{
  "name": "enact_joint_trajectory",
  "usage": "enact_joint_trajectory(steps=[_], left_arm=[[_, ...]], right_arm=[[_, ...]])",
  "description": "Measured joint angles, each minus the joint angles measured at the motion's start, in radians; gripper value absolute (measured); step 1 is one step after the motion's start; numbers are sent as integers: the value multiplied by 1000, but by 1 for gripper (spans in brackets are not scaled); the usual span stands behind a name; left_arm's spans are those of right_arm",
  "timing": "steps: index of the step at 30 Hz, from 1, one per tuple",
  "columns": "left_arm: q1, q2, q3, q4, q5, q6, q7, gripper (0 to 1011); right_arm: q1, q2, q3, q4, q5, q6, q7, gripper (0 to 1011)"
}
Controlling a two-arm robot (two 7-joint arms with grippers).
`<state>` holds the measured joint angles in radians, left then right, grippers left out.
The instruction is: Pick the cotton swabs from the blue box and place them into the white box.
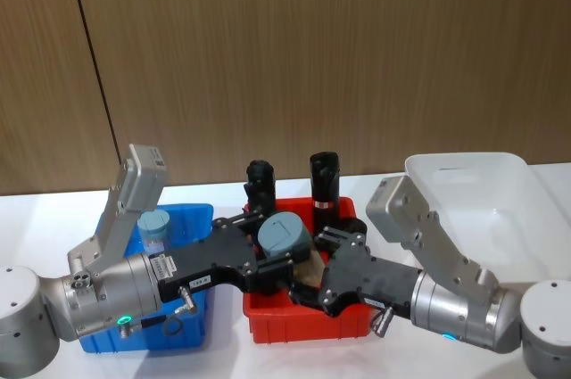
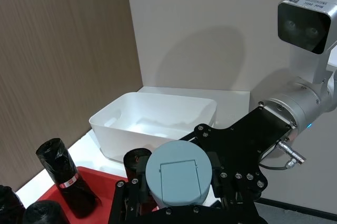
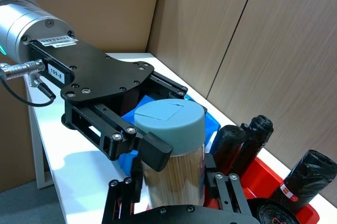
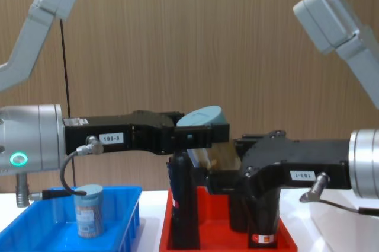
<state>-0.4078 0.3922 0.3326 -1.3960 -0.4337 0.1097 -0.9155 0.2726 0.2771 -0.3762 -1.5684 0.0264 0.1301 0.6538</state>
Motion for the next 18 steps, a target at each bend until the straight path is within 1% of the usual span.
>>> enact_joint_trajectory(steps=[1, 2, 3, 12, 13, 14, 16, 18], left_arm=[[0, 0, 0, 0, 0, 0, 0, 666], [0, 0, 0, 0, 0, 0, 0, 666], [0, 0, 0, 0, 0, 0, 0, 666], [0, 0, 0, 0, 0, 0, 0, 670], [0, 0, 0, 0, 0, 0, 0, 683], [0, 0, 0, 0, 0, 0, 0, 734], [0, 0, 0, 0, 0, 0, 0, 771], [0, 0, 0, 0, 0, 0, 0, 838]], right_arm=[[0, 0, 0, 0, 0, 0, 0, 714], [1, 0, -1, 1, 0, 0, 0, 658], [1, 0, -2, 2, 0, -1, -1, 642], [5, -1, -6, 6, 1, -6, -3, 641], [6, -2, -8, 6, 3, -7, -2, 641], [6, -2, -8, 6, 5, -8, -3, 641], [7, -2, -8, 7, 7, -9, -3, 641], [7, -2, -9, 8, 8, -9, -5, 641]])
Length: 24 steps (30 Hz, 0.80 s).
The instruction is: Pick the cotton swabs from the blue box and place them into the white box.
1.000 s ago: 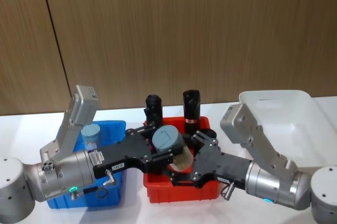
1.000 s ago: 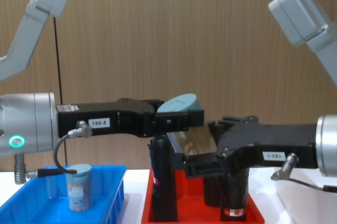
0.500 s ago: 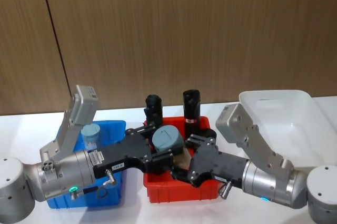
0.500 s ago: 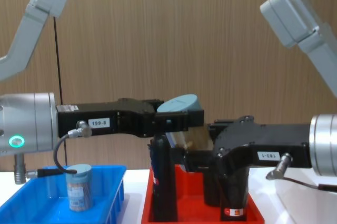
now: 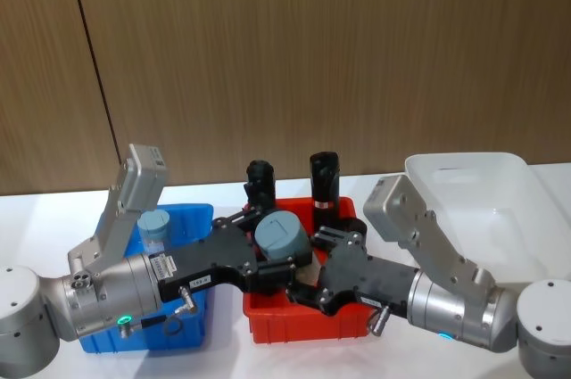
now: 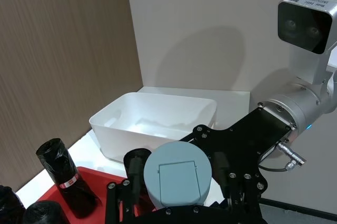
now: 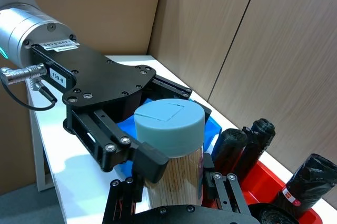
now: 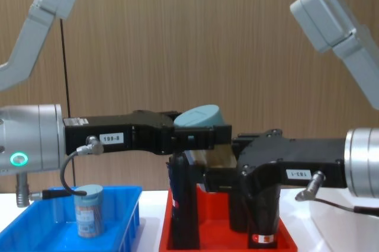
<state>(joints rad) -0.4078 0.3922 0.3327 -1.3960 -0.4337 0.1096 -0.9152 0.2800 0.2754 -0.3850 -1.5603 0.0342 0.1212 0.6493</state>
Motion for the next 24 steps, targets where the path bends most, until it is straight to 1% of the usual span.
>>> enact_joint_trajectory(steps=[2, 7, 14, 24], left_arm=[[0, 0, 0, 0, 0, 0, 0, 896], [0, 0, 0, 0, 0, 0, 0, 1004], [0, 0, 0, 0, 0, 0, 0, 1004], [0, 0, 0, 0, 0, 0, 0, 1004]], right_arm=[[1, 0, -1, 1, 1, -1, -2, 641], [2, 1, -1, 2, 8, -2, -5, 641], [2, 8, 2, 4, 23, -6, -17, 641], [-5, 36, 27, 17, 53, -15, -46, 641]])
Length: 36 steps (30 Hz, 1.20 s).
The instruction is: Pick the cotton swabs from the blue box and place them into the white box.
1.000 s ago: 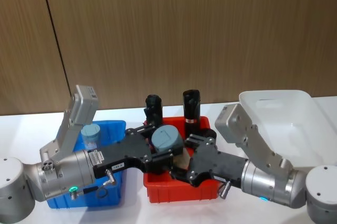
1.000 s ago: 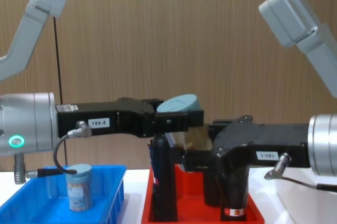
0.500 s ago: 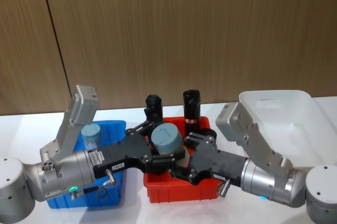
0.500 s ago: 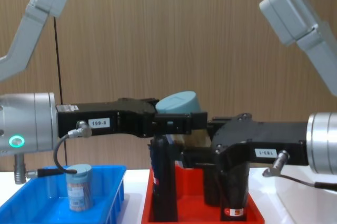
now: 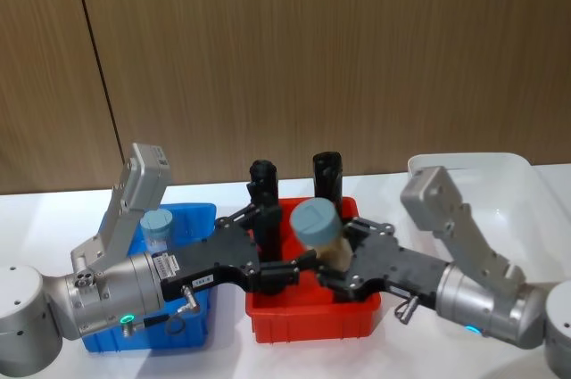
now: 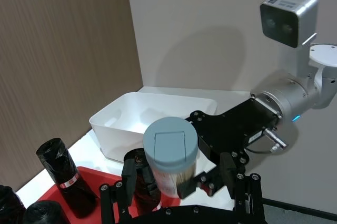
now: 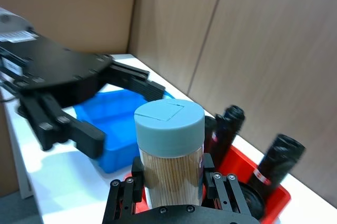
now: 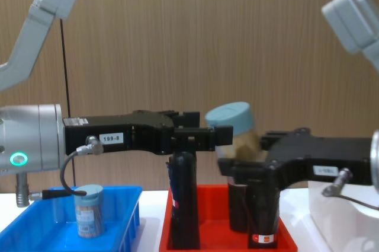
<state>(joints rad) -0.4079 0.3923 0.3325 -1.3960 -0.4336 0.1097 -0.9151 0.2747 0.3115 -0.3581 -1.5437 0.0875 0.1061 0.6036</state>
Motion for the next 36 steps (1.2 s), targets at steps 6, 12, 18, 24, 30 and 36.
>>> enact_joint_trajectory(steps=[6, 12, 18, 24, 30, 36], left_arm=[[0, 0, 0, 0, 0, 0, 0, 1004], [0, 0, 0, 0, 0, 0, 0, 1004], [0, 0, 0, 0, 0, 0, 0, 1004], [0, 0, 0, 0, 0, 0, 0, 1004], [0, 0, 0, 0, 0, 0, 0, 1004], [0, 0, 0, 0, 0, 0, 0, 1004]], right_arm=[[-4, 24, 23, 23, 20, -10, -27, 641], [-4, 48, 50, 55, 43, -22, -58, 641], [-1, 72, 81, 82, 70, -32, -91, 641], [7, 92, 109, 102, 93, -39, -119, 641], [22, 104, 130, 130, 112, -33, -148, 641], [41, 107, 143, 167, 124, -16, -171, 641]])
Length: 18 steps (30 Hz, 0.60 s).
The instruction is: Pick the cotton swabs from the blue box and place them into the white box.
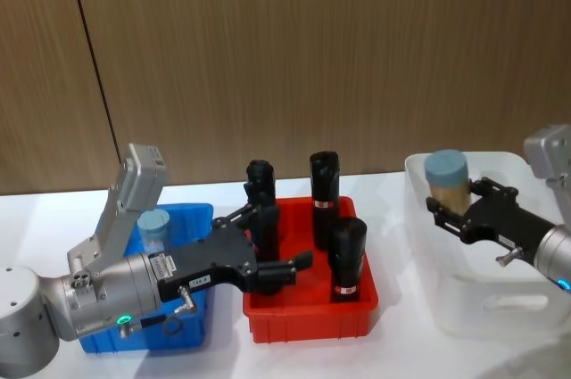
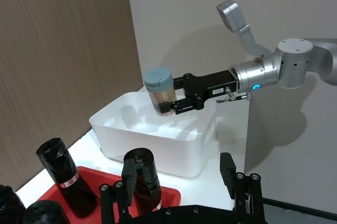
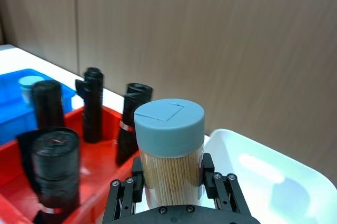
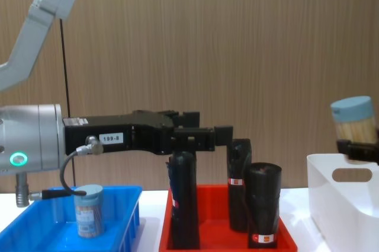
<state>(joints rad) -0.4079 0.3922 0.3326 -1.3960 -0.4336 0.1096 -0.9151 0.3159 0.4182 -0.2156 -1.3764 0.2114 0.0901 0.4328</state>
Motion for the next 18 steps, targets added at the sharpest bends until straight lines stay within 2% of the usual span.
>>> enact_joint_trajectory(steps=[5, 9, 10, 18], left_arm=[[0, 0, 0, 0, 0, 0, 0, 1004], [0, 0, 0, 0, 0, 0, 0, 1004], [0, 0, 0, 0, 0, 0, 0, 1004], [0, 0, 0, 0, 0, 0, 0, 1004]], right_arm=[[25, -3, 6, 48, 5, 19, -17, 641], [42, -7, 8, 87, 6, 28, -25, 708], [49, -9, 9, 104, 6, 31, -29, 756], [75, -16, 10, 165, 5, 36, -42, 958]])
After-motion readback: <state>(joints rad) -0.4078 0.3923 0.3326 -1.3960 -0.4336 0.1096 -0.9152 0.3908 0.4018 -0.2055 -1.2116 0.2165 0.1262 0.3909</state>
